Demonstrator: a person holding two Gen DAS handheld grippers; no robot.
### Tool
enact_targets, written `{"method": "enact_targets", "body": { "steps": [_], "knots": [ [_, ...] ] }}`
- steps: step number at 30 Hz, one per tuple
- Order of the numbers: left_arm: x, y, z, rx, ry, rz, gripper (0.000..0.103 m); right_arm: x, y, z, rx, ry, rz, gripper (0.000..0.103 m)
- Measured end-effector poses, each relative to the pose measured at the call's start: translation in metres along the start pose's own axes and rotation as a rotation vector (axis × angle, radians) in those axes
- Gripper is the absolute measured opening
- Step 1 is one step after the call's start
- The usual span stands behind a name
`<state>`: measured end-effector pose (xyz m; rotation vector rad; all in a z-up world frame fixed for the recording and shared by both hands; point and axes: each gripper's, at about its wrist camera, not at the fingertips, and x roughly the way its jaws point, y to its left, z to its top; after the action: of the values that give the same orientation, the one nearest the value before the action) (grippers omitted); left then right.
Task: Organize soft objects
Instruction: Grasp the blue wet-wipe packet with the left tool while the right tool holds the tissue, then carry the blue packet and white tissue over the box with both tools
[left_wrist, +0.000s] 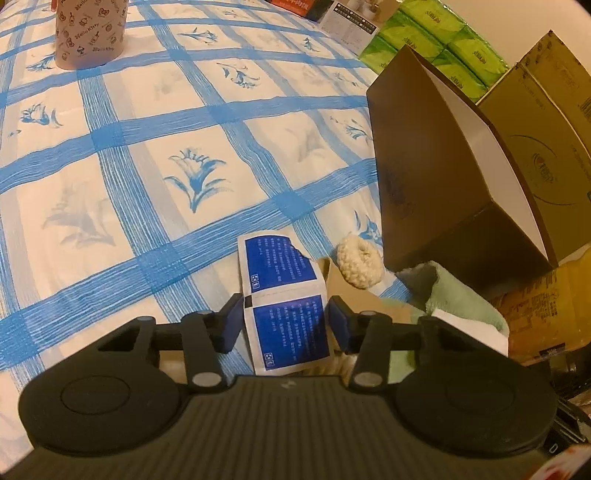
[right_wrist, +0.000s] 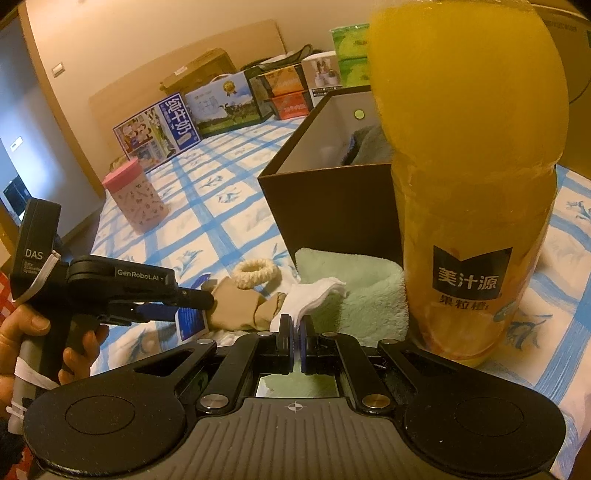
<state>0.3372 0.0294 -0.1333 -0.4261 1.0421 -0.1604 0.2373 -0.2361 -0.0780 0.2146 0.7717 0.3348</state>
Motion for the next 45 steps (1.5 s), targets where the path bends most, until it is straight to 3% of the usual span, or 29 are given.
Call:
{"method": "enact_targets", "body": {
  "steps": [28, 40, 45],
  "knots": [
    [-0.08, -0.017, -0.015, 0.158, -0.103, 0.024, 0.043, -0.02, 0.044, 0.005, -0.089, -0.047, 0.044, 0.003],
    [-0.095, -0.054, 0.017, 0.262, -0.188, -0.025, 0.043, -0.028, 0.055, 0.037, -0.109, -0.132, -0.008, 0.003],
    [-0.091, -0.075, 0.038, 0.328, -0.213, -0.052, 0.043, -0.024, 0.063, 0.055, -0.109, -0.177, -0.089, 0.003]
  ]
}}
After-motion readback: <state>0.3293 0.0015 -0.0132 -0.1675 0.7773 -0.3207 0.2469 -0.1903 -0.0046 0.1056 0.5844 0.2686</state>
